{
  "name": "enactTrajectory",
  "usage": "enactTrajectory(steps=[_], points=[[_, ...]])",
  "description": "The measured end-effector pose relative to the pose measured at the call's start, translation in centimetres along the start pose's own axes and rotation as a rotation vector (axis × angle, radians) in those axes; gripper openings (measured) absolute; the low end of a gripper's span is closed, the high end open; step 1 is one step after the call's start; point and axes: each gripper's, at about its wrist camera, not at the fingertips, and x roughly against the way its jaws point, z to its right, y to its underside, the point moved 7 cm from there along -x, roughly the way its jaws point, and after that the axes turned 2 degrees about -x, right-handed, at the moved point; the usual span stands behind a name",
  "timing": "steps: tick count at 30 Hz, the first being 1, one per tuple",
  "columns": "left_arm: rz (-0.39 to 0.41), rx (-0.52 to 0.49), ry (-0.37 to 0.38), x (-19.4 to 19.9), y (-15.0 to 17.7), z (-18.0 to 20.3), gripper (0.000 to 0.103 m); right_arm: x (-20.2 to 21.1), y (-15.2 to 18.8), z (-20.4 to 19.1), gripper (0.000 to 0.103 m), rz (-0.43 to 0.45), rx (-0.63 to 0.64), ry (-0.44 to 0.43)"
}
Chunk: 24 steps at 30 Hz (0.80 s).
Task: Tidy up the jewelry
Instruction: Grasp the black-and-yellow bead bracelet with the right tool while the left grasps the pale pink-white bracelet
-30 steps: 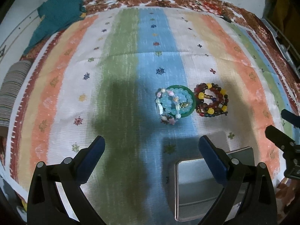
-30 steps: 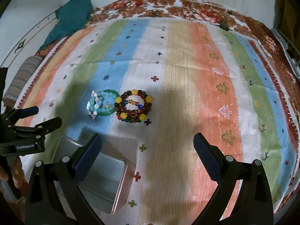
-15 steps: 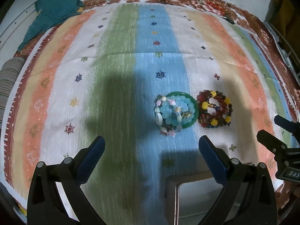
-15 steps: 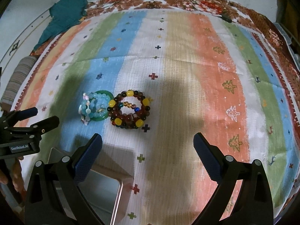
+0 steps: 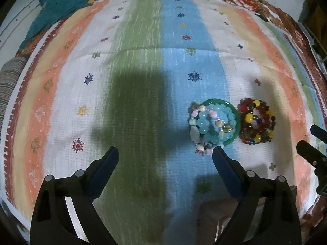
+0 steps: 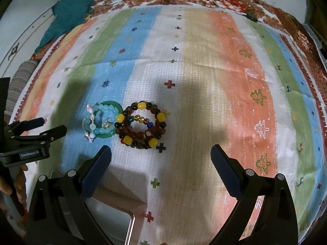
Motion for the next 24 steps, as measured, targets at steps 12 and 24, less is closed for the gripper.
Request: enactTrajectory(steps=[12,24], points=[[-0.027,0.008,0.020,-1.7,-0.4,-0.2,0.085,-1.8,-0.7,0.1,0.098,-0.033,-0.004,0.011],[-0.054,0.018,0.041,-3.2,-0.8,-0.4,0.078,-3.8,-1.4,0.2,0.079,-0.071,-0.009,0.012]])
